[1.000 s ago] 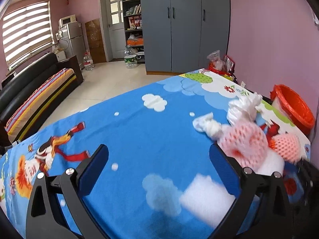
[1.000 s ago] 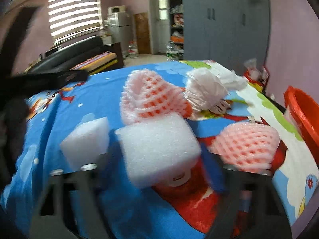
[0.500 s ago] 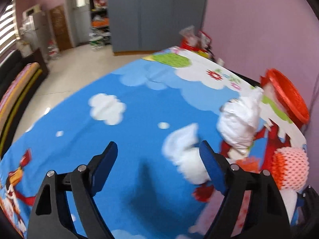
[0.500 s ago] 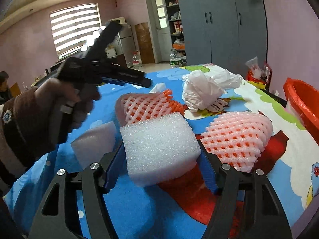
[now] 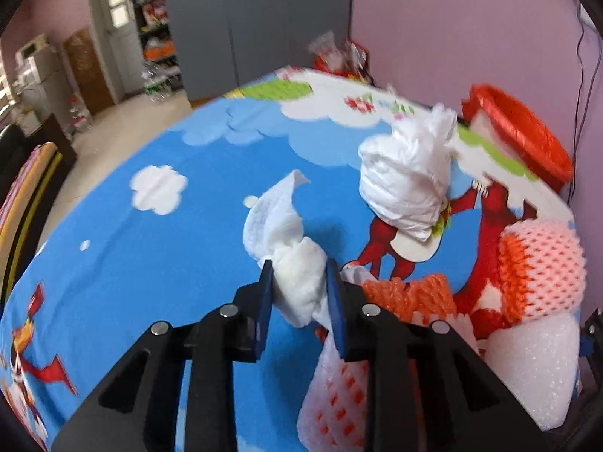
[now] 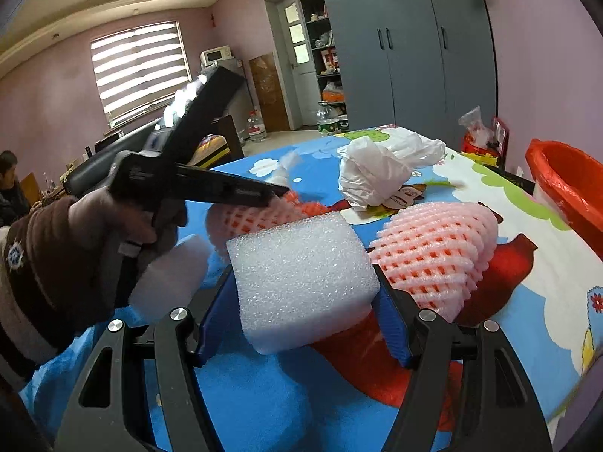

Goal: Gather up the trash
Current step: 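Grasp the white foam block with the right tool while the left tool holds the napkin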

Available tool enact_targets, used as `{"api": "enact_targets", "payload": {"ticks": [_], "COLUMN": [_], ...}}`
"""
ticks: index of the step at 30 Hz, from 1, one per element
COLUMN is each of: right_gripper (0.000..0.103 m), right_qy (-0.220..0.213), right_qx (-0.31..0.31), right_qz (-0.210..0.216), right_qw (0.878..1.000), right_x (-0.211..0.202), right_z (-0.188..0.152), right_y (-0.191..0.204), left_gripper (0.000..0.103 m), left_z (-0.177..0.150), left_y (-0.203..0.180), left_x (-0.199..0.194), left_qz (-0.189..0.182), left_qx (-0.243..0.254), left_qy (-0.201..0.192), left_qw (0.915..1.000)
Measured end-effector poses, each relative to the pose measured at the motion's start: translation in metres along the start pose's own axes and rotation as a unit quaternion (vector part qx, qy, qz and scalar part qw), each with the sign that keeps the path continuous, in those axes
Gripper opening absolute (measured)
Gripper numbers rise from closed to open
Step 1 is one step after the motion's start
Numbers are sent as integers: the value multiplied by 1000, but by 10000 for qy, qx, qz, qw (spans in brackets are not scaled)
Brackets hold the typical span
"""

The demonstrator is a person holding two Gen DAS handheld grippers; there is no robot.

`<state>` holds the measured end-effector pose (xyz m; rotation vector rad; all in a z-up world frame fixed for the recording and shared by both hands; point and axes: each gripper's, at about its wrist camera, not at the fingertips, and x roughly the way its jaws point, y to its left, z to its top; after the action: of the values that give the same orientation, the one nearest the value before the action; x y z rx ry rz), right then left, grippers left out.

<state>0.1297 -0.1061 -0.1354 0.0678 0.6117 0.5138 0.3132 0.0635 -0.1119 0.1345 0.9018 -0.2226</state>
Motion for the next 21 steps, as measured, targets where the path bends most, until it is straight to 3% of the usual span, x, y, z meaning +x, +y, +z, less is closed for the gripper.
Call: {"api": "enact_targets", "payload": {"ticks": [5, 15, 21], "right_gripper": [66, 66, 66], "right_qy": [-154, -392, -553], "right_qx": [-87, -234, -265], "right_qz": [-34, -112, -179], "right_qw": [9998, 9989, 9980], "right_x": [-16, -48, -67], "right_z": [1, 2, 5], "right_y": [6, 20, 26], "left_gripper": [26, 26, 26], "left_z": [-16, -45, -38], "left_y": [-4, -10, -11], "left_x": [-45, -125, -166], "left_qz": [342, 490, 469], "left_qx": [-92, -272, -408], "left_qy": [-562, -1358, -1888], "left_qw": [9978, 9891, 9801]}}
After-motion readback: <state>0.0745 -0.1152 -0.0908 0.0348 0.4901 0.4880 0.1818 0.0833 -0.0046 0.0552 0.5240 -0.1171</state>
